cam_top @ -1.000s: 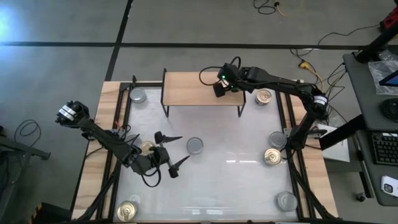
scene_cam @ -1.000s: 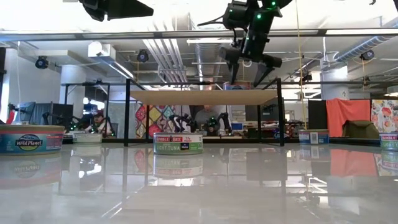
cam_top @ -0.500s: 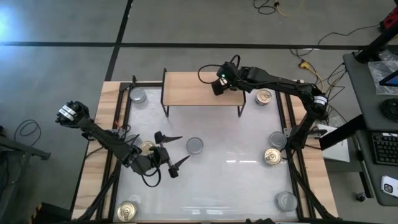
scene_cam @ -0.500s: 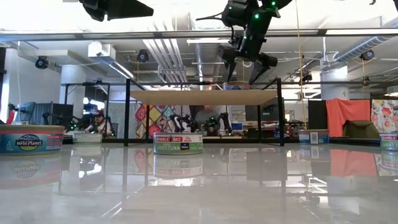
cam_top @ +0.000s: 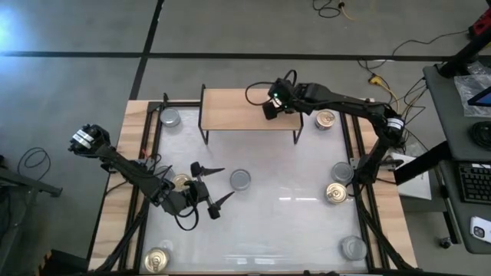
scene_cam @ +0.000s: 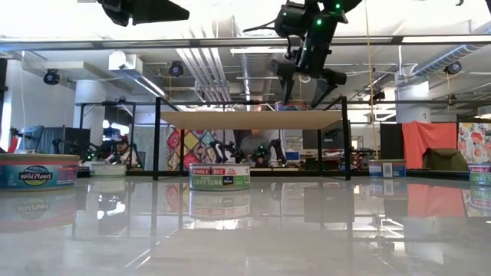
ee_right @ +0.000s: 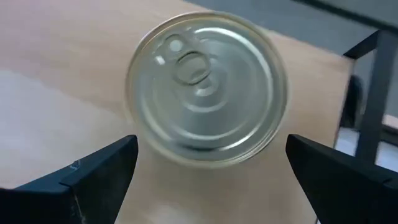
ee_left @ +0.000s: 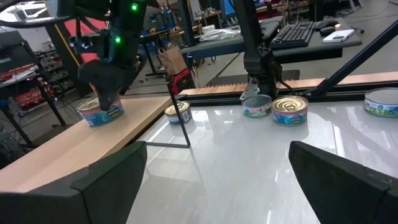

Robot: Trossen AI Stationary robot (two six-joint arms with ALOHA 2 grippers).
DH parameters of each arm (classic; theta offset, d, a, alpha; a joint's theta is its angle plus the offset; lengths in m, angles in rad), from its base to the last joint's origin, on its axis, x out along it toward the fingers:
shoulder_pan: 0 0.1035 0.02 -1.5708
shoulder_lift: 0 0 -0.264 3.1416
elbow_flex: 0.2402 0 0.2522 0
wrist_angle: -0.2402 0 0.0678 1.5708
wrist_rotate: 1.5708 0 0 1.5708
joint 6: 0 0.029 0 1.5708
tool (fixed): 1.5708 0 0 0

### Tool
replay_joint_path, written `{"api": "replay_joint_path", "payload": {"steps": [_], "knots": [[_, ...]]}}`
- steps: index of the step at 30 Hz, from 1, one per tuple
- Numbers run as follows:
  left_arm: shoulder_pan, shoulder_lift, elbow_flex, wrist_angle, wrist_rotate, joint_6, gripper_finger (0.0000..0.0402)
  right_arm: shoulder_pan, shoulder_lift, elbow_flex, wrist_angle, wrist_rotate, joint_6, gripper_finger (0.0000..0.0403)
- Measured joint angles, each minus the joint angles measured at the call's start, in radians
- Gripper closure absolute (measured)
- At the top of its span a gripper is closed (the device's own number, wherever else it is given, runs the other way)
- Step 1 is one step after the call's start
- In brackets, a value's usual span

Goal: Stack canned seafood by type on shelf
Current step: Put the blue tuna can on the shelf

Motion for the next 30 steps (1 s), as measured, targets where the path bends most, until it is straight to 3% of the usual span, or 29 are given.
{"api": "replay_joint_path", "payload": {"steps": [4,19,25,30], "knots": [[0.0,0.0,0.0,0.0,0.0,-0.001,0.0025,-0.004,0.008,-0.002,0.018,0.053,-0.001,0.0003],[0.0,0.0,0.0,0.0,-0.002,0.002,0.0025,-0.012,0.005,-0.002,0.084,0.083,-0.073,0.0003],[0.0,0.0,0.0,-0.014,-0.002,0.001,0.0025,-0.014,-0.08,-0.002,0.071,0.066,-0.154,0.0003],[0.0,0.0,0.0,-0.023,-0.002,0.0,0.0025,-0.004,-0.187,-0.002,-0.082,0.046,-0.188,0.0003]]}}
